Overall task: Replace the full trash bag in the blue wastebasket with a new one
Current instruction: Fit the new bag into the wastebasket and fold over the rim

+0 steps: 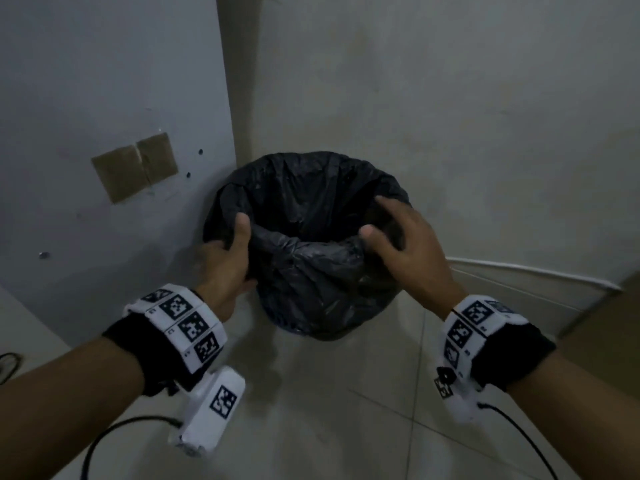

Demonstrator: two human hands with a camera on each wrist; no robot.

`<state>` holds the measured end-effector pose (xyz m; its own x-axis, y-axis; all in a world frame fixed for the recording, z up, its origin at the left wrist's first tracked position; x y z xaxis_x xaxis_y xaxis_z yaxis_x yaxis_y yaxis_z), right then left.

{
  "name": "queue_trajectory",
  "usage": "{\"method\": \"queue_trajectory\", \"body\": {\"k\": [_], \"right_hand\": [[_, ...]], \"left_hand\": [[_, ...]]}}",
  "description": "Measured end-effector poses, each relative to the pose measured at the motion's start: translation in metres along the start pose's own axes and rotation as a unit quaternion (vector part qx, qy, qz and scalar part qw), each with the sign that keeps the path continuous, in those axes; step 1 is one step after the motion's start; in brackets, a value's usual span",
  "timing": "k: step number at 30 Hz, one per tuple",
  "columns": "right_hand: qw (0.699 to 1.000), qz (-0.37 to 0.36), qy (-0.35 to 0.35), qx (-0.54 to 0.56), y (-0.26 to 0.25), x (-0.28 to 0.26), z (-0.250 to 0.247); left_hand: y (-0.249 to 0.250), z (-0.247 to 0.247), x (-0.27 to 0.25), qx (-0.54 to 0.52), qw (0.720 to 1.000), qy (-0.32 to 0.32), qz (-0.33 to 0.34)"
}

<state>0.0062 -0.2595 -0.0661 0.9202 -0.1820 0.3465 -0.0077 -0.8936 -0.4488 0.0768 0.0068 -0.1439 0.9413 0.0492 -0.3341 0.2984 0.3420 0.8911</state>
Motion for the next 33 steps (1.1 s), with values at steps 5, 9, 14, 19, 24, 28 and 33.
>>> {"method": "queue_trajectory", "body": {"k": [5, 9, 14, 19, 24, 28, 33], "right_hand": [[0.893, 0.324, -0.094, 0.299, 0.051, -0.026, 0.037], [0.749, 0.412, -0.185, 0.484, 0.063, -0.049, 0.082], [0.695, 0.381, -0.194, 0.578, 0.062, -0.047, 0.089], [0.665, 0.309, -0.194, 0.652, 0.050, -0.048, 0.092], [0.671, 0.272, -0.199, 0.660, 0.043, -0.050, 0.097], [0.685, 0.280, -0.233, 0.631, 0.042, -0.063, 0.120], [0.708, 0.342, -0.191, 0.588, 0.039, -0.064, 0.142]], "left_hand": [[-0.058, -0.012, -0.015, 0.100, 0.989, -0.004, -0.112], [-0.095, 0.007, -0.031, 0.002, 0.977, -0.072, -0.203], [-0.111, 0.043, -0.048, -0.192, 0.953, -0.147, -0.185], [-0.113, 0.038, -0.040, -0.280, 0.943, -0.126, -0.130], [-0.120, 0.036, -0.040, -0.267, 0.942, -0.174, -0.107], [-0.126, 0.029, -0.035, -0.248, 0.943, -0.199, -0.096], [-0.132, 0.015, -0.012, -0.198, 0.964, -0.141, -0.106]]}}
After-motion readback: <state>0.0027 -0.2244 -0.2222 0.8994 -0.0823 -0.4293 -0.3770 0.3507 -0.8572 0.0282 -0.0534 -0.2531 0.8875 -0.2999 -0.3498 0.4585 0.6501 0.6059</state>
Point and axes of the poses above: each hand's wrist, its own x-axis towards the middle knuckle, its own z-axis out of the palm, y = z × x, the point moved 6 cm from there along x, towards the middle knuckle, and after that the axes turned 14 degrees about -x, right-handed, at the moved point
